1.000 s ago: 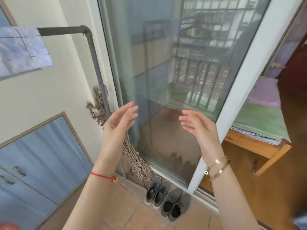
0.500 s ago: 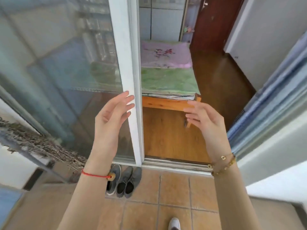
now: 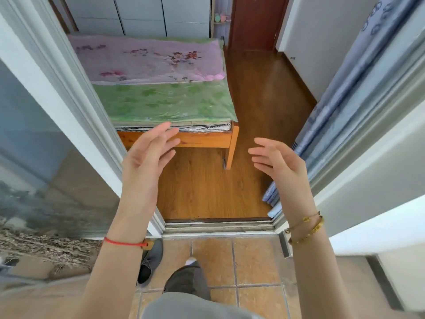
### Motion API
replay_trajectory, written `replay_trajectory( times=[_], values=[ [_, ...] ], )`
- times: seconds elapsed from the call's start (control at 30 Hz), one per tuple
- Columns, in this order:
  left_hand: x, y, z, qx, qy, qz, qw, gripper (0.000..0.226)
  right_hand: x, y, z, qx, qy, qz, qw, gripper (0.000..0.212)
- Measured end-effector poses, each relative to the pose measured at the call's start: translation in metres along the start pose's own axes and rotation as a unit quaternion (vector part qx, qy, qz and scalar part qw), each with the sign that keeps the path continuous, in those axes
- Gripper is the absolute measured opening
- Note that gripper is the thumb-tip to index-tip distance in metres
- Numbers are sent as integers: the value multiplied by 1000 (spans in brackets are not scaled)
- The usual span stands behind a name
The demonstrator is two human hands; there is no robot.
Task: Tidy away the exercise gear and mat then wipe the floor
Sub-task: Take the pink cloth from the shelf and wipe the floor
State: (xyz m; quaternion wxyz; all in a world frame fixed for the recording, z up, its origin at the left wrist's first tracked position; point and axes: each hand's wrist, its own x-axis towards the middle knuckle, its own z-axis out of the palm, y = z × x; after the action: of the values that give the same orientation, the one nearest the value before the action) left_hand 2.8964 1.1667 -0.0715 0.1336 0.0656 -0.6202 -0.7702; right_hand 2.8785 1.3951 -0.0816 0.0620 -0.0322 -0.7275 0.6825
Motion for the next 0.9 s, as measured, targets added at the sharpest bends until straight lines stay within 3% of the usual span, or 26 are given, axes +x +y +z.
replay_trajectory(
  times=[0.27, 0.63, 0.9],
  values=[
    [106, -27, 61, 8, -36, -11, 999, 26, 98, 22, -18, -4, 55, 22, 998, 28],
    [321, -43, 127, 5, -109, -20, 994, 22, 299, 7, 9, -1, 118, 13, 993, 28],
    [422, -65, 162, 8, -164, -60, 985, 24, 386, 15, 20, 7, 156, 32, 987, 29]
  ],
)
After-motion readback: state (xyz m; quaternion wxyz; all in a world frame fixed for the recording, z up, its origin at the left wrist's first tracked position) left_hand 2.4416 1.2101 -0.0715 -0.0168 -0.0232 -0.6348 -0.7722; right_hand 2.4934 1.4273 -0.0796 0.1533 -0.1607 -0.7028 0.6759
